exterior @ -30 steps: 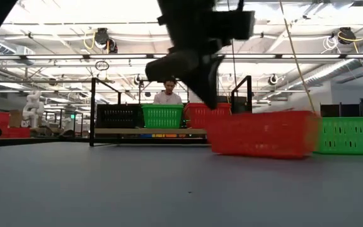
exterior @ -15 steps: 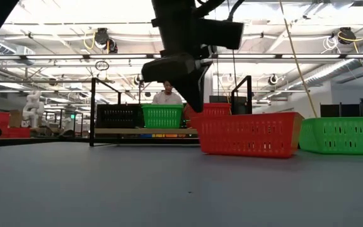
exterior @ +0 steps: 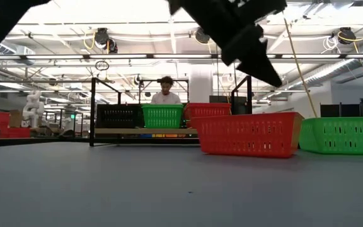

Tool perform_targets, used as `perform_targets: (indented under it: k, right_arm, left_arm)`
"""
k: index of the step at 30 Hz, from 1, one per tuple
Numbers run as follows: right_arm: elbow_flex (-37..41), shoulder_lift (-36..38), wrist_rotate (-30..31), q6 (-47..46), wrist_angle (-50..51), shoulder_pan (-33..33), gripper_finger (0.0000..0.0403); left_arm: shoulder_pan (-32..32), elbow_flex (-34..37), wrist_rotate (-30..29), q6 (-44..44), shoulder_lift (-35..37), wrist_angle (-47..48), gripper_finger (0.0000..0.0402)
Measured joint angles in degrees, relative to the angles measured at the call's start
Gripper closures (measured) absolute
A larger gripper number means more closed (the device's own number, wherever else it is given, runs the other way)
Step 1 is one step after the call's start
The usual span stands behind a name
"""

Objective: Stack baskets on shelf by color
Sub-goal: Move the red bin to the middle right of the table

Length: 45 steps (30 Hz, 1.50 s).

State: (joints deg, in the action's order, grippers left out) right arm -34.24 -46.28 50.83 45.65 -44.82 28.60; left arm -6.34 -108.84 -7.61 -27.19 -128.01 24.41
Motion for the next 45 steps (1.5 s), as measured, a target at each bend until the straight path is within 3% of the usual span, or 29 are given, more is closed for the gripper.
perform_targets:
  k: [7,14,19,30,35,43,45]
  right_arm:
    - [0.00,-0.04,0.09,0.52,0.46,0.00,0.0273]
    - [0.00,-0.02,0.15,1.33,0.48,-0.04,0.0273]
    - [0.00,0.00,0.11,1.33,0.50,-0.04,0.0273]
    - [0.00,0.00,0.11,1.33,0.47,-0.04,0.0273]
    - [0.00,0.00,0.11,1.31,0.44,-0.04,0.0273]
    - [0.00,0.00,0.11,1.16,0.44,-0.06,0.0273]
    - [0.00,0.00,0.10,1.15,0.44,-0.04,0.0273]
  left_arm:
    - [4.26,-0.15,2.26,-8.86,-3.10,-13.36,0.0374]
    - [5.78,0.16,4.73,-9.01,-5.29,-7.45,0.0294]
    - [4.54,0.00,5.19,-8.08,-5.18,-3.34,0.0278]
    - [5.65,0.00,2.71,-8.20,-5.02,-1.22,0.0300]
    - [7.05,0.00,7.42,-6.54,-5.02,3.57,0.0317]
    - [7.45,0.00,7.64,-3.54,-5.00,2.57,0.0387]
    - [7.30,0.00,7.66,-3.36,-5.00,1.87,0.0389]
